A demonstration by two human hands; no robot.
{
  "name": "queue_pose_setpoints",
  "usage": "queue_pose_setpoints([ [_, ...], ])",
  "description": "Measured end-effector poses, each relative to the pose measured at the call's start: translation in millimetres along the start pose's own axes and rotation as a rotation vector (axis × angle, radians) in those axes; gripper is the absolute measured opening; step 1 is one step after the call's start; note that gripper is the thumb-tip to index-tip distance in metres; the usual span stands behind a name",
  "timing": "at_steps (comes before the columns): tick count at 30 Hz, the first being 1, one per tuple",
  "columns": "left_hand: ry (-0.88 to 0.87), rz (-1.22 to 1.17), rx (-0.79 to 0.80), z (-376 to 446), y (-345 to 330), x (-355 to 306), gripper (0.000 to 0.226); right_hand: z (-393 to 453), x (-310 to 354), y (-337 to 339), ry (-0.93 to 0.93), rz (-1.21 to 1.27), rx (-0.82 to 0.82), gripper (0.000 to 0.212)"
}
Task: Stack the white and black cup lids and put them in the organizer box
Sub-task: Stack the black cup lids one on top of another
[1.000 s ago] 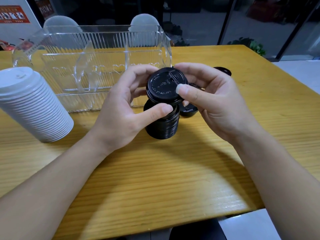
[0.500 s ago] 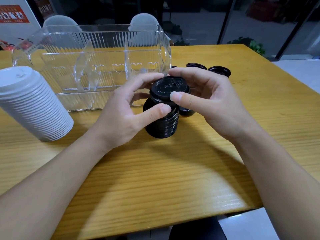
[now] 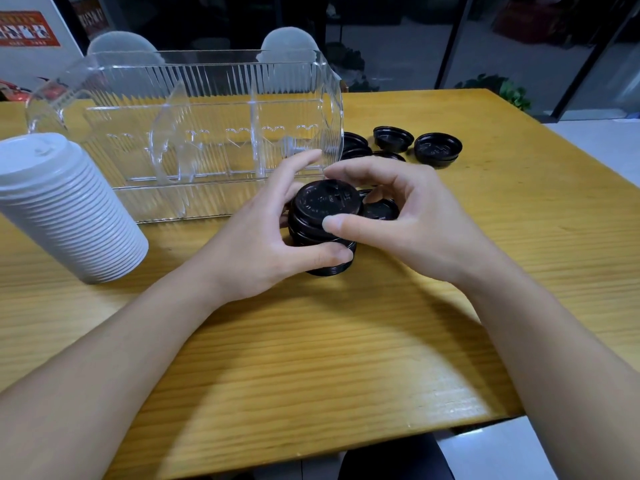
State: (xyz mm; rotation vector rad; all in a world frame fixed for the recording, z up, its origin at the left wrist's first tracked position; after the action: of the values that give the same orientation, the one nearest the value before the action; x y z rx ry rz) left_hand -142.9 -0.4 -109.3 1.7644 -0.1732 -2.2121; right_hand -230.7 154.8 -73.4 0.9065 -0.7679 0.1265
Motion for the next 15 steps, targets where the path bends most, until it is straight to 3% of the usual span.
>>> queue_pose_setpoints([
  [9,0.019,-0.062,0.032,-1.5,-4.1,1.4,0.126,-3.0,7.4,-10.6,0.078,-0.063,0.083,0.049],
  [15,0.025,-0.067,0.005,1.4,0.4,5.2,0.129,0.0,0.9,-5.6,0.016,-0.033,0.043,0.054],
])
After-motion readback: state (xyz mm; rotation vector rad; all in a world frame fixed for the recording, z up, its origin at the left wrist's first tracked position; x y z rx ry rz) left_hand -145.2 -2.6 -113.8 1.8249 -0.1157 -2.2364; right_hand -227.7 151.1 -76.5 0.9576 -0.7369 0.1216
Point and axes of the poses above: each hand's wrist, its own z-axis towards the middle knuckle, its own y-axis out of the back of the hand, x = y × z, the point moved 9 cm from there along z, towards the middle knuckle, and after that the axes turned 14 degrees about -z, right-handed, at the moved point
